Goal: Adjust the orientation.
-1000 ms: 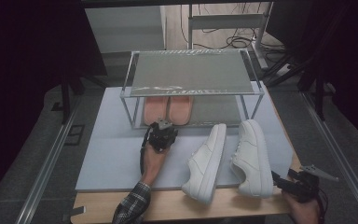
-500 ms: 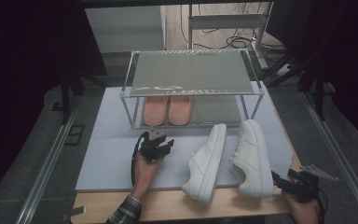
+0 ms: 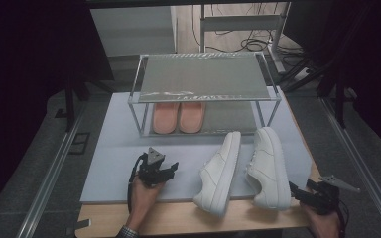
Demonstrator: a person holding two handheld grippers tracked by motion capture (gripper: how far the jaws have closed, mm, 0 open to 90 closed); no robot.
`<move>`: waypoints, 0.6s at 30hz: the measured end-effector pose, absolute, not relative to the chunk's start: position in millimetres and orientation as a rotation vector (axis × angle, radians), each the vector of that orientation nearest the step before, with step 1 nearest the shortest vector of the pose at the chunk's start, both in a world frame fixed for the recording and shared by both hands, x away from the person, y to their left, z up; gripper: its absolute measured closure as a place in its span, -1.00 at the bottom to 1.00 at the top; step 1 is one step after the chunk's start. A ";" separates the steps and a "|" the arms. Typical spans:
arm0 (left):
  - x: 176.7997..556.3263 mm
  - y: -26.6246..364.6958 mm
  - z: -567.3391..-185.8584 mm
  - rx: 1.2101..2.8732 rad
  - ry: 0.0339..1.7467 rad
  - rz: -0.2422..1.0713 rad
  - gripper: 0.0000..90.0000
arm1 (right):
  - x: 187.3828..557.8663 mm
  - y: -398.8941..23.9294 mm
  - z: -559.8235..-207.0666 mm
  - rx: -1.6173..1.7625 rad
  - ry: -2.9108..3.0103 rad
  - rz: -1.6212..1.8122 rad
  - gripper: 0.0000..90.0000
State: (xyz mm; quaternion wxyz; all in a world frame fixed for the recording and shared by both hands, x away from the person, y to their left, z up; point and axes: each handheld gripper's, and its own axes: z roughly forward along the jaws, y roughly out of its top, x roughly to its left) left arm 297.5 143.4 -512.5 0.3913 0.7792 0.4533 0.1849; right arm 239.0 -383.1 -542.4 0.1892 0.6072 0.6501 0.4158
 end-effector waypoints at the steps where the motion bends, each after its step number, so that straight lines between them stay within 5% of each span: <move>1: 294.3 146.3 -513.7 1.976 1.158 0.465 -0.21 | 239.0 -383.1 -542.4 1.706 1.829 1.169 -0.64; 18: 241.7 188.4 -533.1 1.939 1.223 0.480 -0.68 | 240.6 -382.5 -540.8 1.705 1.849 1.145 -0.66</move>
